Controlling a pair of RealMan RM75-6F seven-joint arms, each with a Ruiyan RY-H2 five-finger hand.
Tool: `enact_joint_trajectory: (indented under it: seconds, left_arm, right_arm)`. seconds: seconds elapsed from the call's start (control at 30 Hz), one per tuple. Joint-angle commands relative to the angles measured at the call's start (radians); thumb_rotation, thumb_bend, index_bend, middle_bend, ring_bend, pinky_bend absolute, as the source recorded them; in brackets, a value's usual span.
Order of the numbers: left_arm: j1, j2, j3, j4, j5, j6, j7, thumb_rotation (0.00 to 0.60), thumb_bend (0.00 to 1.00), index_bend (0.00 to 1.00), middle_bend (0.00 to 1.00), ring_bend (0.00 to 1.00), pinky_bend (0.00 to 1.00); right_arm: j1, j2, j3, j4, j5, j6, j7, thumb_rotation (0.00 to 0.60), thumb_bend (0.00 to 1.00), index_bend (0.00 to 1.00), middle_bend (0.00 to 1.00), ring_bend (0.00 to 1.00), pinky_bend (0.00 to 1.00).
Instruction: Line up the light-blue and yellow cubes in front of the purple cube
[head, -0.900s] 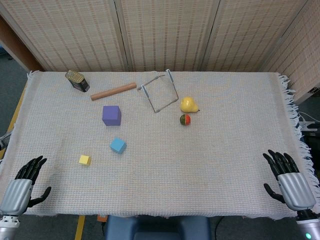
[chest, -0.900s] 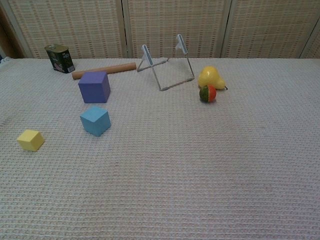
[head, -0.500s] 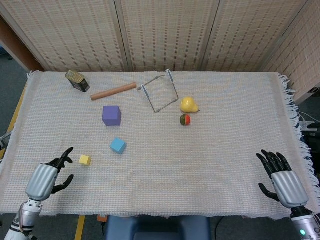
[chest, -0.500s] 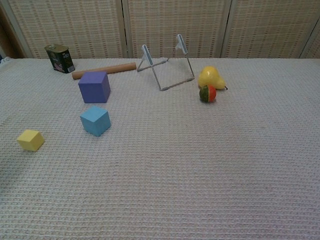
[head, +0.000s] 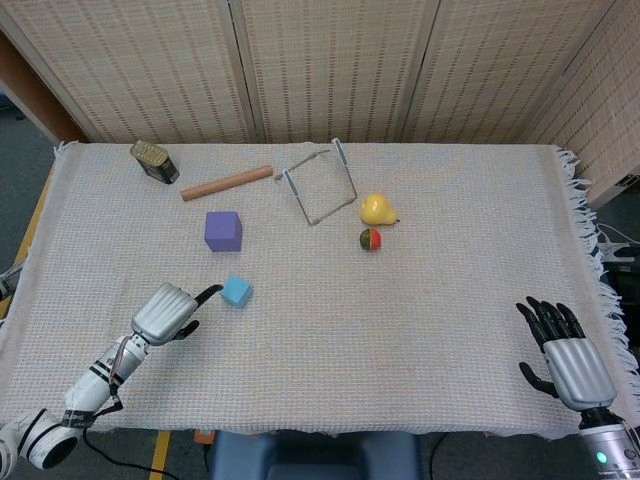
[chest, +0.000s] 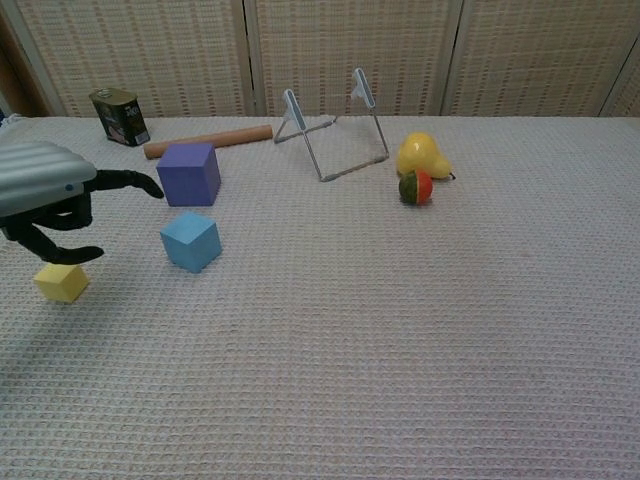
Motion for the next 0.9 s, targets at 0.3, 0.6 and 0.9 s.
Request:
enact_joint_trajectory:
  seconds: [0.3, 0.6, 0.9]
  left_arm:
    - [-0.092, -0.13, -0.008, 0.215, -0.01, -0.006, 0.062, 0.6, 0.36, 0.15, 1.0, 1.0, 1.0]
    - [-0.132, -0.153, 0.003, 0.225, -0.024, -0.052, 0.101, 0.6, 0.37, 0.16, 1.0, 1.0, 1.0]
    - [-0.148, -0.153, 0.005, 0.194, -0.1, -0.104, 0.216, 0.6, 0.37, 0.15, 1.0, 1.0, 1.0]
  right_arm:
    - [0.014, 0.0, 0.007, 0.009, 0.03, -0.03, 0.008, 0.6, 0.09, 0.0, 0.0, 0.0, 0.0]
    - [0.018, -0.007, 0.012, 0.011, 0.029, -0.027, 0.011, 0.6, 0.1, 0.0, 0.0, 0.0, 0.0]
    - [0.021, -0.002, 0.008, 0.016, 0.027, -0.032, 0.022, 0.6, 0.1, 0.0, 0.0, 0.0, 0.0]
